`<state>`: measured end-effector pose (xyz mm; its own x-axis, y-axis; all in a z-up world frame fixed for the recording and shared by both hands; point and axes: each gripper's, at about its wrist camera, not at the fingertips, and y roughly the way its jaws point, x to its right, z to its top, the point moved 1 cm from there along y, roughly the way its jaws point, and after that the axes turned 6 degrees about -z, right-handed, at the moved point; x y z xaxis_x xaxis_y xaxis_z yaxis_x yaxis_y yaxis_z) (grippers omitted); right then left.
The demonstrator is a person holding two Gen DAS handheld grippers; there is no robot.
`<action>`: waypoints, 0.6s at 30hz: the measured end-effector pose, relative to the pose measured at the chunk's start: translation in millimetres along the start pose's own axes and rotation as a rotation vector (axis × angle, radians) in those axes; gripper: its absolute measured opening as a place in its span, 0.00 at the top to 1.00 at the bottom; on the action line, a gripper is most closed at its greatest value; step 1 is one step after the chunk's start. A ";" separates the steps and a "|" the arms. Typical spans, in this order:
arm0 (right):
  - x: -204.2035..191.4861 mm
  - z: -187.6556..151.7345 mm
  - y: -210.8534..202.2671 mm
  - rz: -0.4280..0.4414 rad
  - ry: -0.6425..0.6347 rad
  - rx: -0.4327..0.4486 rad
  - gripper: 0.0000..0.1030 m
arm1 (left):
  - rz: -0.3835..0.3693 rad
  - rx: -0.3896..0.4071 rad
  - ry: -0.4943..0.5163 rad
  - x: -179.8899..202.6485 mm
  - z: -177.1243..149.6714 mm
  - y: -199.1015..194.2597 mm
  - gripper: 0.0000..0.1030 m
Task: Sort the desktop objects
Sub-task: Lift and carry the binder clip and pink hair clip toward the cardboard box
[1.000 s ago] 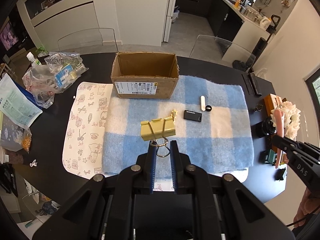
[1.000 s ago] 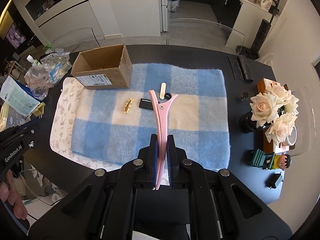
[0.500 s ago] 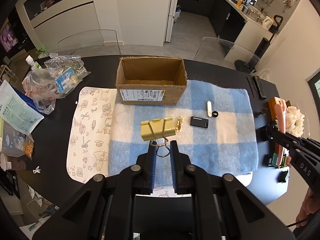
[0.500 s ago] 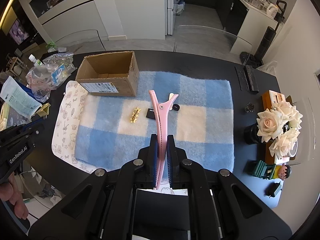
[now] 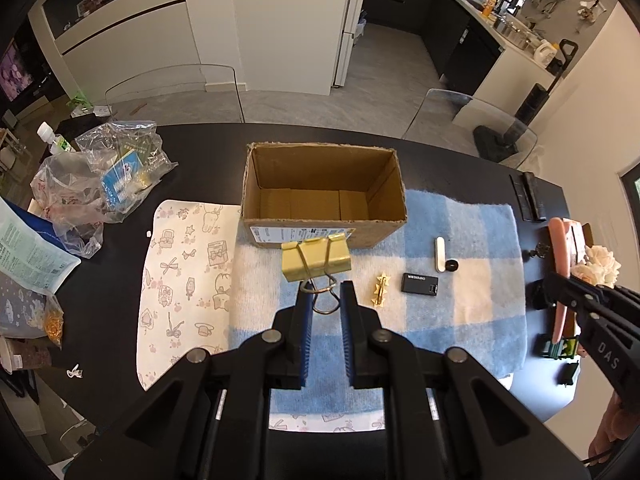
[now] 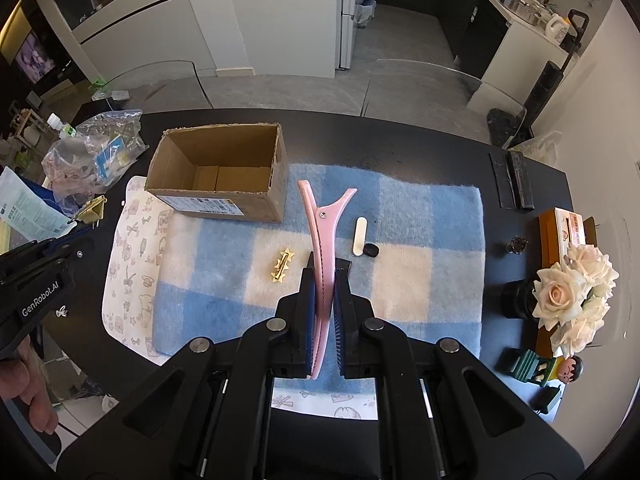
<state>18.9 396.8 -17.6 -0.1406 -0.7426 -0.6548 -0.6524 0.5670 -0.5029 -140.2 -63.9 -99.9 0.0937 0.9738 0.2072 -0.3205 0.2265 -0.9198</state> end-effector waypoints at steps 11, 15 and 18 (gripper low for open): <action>-27.2 58.9 58.0 -0.010 -0.017 -0.036 0.92 | -0.016 -0.042 -0.012 -24.8 57.4 62.6 0.87; -34.2 71.2 75.7 -0.006 -0.018 -0.051 0.92 | -0.014 -0.047 -0.015 -27.8 73.2 81.5 0.87; -38.0 77.5 86.0 -0.004 -0.020 -0.060 0.92 | -0.021 -0.052 -0.017 -28.6 83.0 91.9 0.87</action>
<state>25.8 501.4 -79.7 -0.1233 -0.7369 -0.6646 -0.6966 0.5413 -0.4709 -250.6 -69.3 -162.7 0.0834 0.9692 0.2316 -0.2696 0.2457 -0.9311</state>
